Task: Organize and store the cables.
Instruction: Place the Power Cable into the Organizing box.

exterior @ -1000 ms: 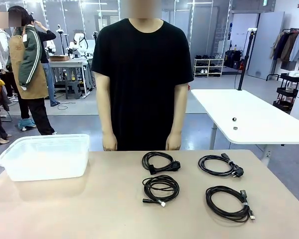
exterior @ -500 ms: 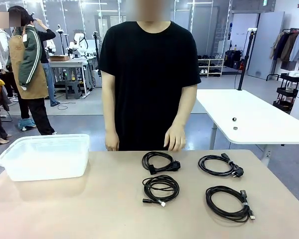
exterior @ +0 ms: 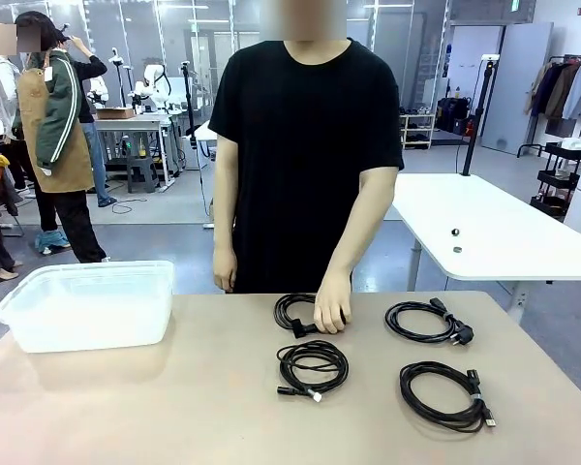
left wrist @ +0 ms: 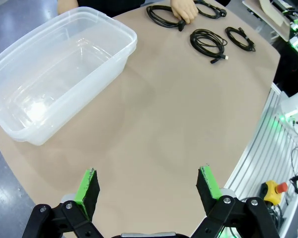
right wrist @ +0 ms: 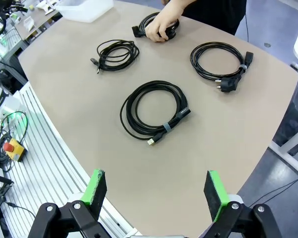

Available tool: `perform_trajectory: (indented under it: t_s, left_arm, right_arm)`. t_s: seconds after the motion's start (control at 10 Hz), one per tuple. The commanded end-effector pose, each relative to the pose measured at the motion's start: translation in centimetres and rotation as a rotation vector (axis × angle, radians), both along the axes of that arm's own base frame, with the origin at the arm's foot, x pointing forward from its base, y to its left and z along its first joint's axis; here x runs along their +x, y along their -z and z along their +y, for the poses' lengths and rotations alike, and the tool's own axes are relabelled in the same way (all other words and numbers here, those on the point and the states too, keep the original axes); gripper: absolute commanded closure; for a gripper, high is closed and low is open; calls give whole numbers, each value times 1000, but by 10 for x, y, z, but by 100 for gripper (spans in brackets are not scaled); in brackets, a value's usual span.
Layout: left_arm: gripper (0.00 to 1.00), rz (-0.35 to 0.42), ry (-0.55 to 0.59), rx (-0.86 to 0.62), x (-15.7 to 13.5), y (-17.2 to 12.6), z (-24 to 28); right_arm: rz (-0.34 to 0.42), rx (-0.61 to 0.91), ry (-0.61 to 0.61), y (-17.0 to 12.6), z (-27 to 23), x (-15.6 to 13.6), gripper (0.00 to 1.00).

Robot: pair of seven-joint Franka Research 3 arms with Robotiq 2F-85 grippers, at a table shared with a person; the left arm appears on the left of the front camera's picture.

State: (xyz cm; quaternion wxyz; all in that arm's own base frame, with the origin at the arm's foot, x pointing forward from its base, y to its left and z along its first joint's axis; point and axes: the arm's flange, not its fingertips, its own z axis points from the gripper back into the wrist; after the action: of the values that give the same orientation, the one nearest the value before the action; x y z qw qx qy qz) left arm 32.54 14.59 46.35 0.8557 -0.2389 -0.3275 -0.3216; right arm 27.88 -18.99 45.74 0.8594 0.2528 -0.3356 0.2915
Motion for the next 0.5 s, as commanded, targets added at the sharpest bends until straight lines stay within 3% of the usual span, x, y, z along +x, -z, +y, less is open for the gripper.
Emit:
perform_trajectory:
  t_s: [0.0,0.4]
  left_arm:
    - [0,-3,14,2,-1,1,1]
    - [0,-3,14,2,-1,1,1]
  right_arm:
    - [-18,3,-14,1,-2,0,0]
    - [-18,3,-14,1,-2,0,0]
